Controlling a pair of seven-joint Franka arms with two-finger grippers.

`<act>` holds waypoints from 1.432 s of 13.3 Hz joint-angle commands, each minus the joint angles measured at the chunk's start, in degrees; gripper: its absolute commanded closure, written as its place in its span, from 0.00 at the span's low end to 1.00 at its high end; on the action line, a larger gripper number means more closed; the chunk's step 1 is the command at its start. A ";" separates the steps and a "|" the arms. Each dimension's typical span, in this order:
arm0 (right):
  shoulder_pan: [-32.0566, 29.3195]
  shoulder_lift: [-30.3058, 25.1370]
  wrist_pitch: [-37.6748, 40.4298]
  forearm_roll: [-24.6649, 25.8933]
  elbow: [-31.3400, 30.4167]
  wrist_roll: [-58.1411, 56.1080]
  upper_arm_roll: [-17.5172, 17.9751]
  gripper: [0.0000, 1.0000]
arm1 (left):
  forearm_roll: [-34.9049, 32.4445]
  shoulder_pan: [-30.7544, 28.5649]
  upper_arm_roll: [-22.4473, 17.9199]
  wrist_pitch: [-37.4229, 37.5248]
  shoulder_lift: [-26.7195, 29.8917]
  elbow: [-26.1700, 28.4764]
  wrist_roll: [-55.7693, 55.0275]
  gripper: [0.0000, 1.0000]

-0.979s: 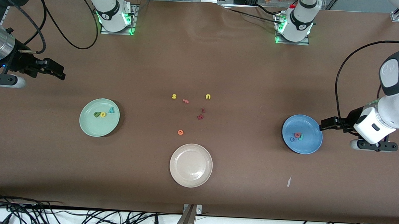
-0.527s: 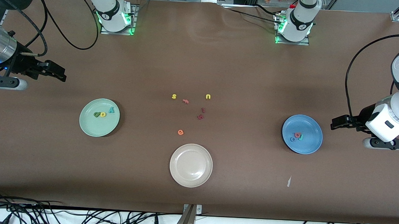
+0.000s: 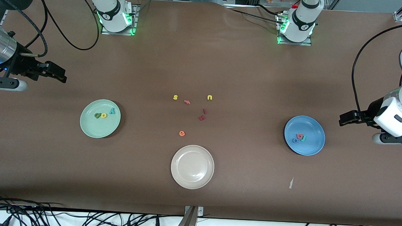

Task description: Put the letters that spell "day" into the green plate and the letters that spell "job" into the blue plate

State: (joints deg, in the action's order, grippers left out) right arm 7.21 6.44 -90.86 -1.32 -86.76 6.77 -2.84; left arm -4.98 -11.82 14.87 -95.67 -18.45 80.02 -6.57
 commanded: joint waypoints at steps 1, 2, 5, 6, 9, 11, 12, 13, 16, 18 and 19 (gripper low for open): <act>0.08 0.50 0.33 0.88 1.34 -0.62 0.02 0.00 | -0.74 0.31 -0.81 -0.48 9.46 8.99 -0.55 0.00; 0.08 0.50 0.33 0.88 1.34 -0.62 0.02 0.00 | 1.09 0.05 -0.98 -0.57 10.79 10.40 -0.46 0.00; 0.08 0.50 0.24 0.88 1.34 -0.71 0.02 0.00 | 3.31 2.75 -3.79 0.38 16.77 14.81 -0.46 0.00; 0.08 0.50 0.24 0.88 1.34 -0.71 0.02 0.00 | 3.83 4.07 -5.54 1.96 17.56 14.81 -0.46 0.00; 0.00 0.50 0.24 0.88 1.34 -0.71 -0.06 0.00 | 5.86 6.29 -8.72 7.58 19.76 13.50 1.46 0.00; 0.08 0.50 0.24 0.88 1.34 -0.71 -0.06 0.00 | 5.95 7.77 -11.43 9.26 19.94 13.06 2.78 0.00; 0.08 0.50 0.24 0.88 1.34 -0.71 0.02 0.00 | 5.95 9.52 -13.36 9.79 19.86 12.10 3.23 0.00; 0.08 0.50 0.24 0.88 1.34 -0.71 -0.06 0.00 | 5.95 10.32 -13.99 10.23 19.25 11.30 3.32 0.00; 0.08 0.50 0.15 0.79 1.34 -0.71 0.02 0.00 | 5.95 10.50 -14.08 10.33 16.26 7.61 3.41 0.00; 0.08 0.50 0.15 0.79 1.34 -0.71 -0.06 0.00 | 5.95 10.50 -14.08 9.37 15.81 7.52 3.49 0.00; 0.08 0.50 0.15 0.79 1.34 -0.71 -0.06 0.00 | 6.38 10.50 -14.08 8.14 15.73 7.69 3.49 0.00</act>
State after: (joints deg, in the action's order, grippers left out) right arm 7.19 6.45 -90.98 -1.29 -86.74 6.71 -2.86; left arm 0.02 -1.98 1.66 -86.94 -1.25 89.83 -4.36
